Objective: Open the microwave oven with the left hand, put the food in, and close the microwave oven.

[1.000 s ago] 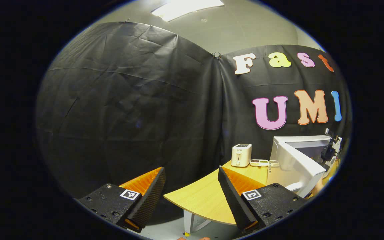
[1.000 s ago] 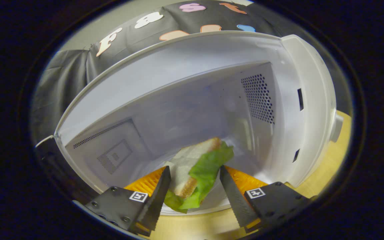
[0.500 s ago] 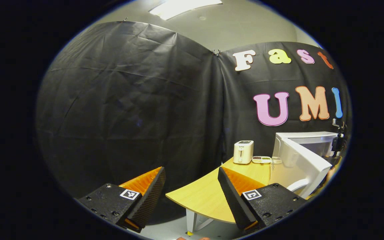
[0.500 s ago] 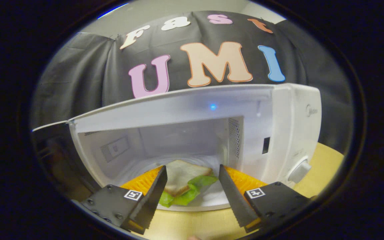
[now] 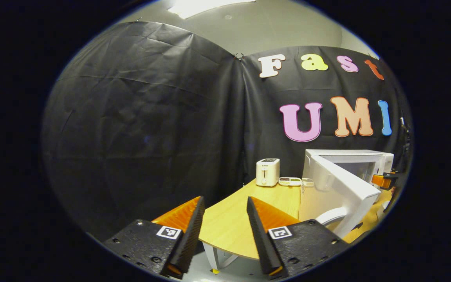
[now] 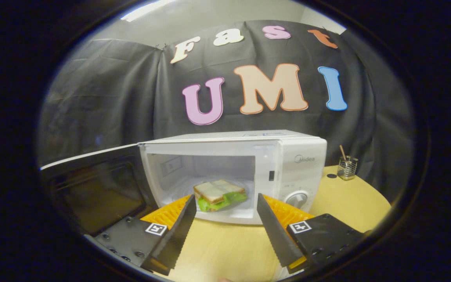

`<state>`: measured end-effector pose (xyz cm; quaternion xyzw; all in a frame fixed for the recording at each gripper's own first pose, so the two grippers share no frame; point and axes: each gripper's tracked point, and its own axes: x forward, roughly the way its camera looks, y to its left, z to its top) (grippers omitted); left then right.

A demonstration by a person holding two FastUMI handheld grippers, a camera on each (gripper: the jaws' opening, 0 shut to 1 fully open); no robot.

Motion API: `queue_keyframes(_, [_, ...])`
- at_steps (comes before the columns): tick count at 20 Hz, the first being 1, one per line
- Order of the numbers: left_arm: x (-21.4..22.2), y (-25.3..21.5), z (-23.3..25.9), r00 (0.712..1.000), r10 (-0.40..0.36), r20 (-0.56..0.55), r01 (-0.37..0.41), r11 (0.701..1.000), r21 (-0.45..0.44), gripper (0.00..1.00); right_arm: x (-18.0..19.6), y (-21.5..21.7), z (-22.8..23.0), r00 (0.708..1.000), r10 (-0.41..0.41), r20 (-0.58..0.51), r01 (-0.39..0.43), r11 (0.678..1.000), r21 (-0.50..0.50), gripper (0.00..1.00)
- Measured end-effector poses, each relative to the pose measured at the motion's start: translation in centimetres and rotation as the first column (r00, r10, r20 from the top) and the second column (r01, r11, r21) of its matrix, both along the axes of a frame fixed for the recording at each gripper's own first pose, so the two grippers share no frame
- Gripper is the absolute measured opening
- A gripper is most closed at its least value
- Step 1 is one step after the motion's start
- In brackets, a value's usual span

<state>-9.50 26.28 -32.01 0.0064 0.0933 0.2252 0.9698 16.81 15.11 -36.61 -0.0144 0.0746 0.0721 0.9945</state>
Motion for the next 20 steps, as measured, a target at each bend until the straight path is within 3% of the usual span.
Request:
queue_keyframes(5, [0.8,-1.8,-0.5,0.999,0.000,-0.043,0.002,0.999,0.051,0.09,-5.6,-5.0,1.2,1.000,-0.012,0.007,0.013,1.000,-0.024,0.92])
queue_keyframes(7, [0.5,-2.9,-0.2,0.999,-0.024,-0.045,0.027,0.998,0.064,0.01,-7.0,-7.1,2.1,1.000,-0.028,0.010,0.028,1.000,-0.003,0.97])
queue_keyframes(11, [0.7,-5.2,1.2,0.997,-0.082,0.002,0.082,0.994,0.069,0.01,-8.4,-11.8,4.4,0.997,-0.071,0.014,0.071,0.997,0.004,0.97])
queue_keyframes(12, [0.8,-5.6,1.7,0.995,-0.095,0.019,0.093,0.993,0.077,0.01,-8.8,-13.0,5.1,0.996,-0.090,0.023,0.090,0.996,-0.001,0.91])
queue_keyframes(20, [1.9,-8.7,2.4,0.991,-0.130,0.018,0.128,0.989,0.071,0.01,-12.1,-19.6,10.4,0.978,-0.186,0.091,0.186,0.982,0.010,0.92])
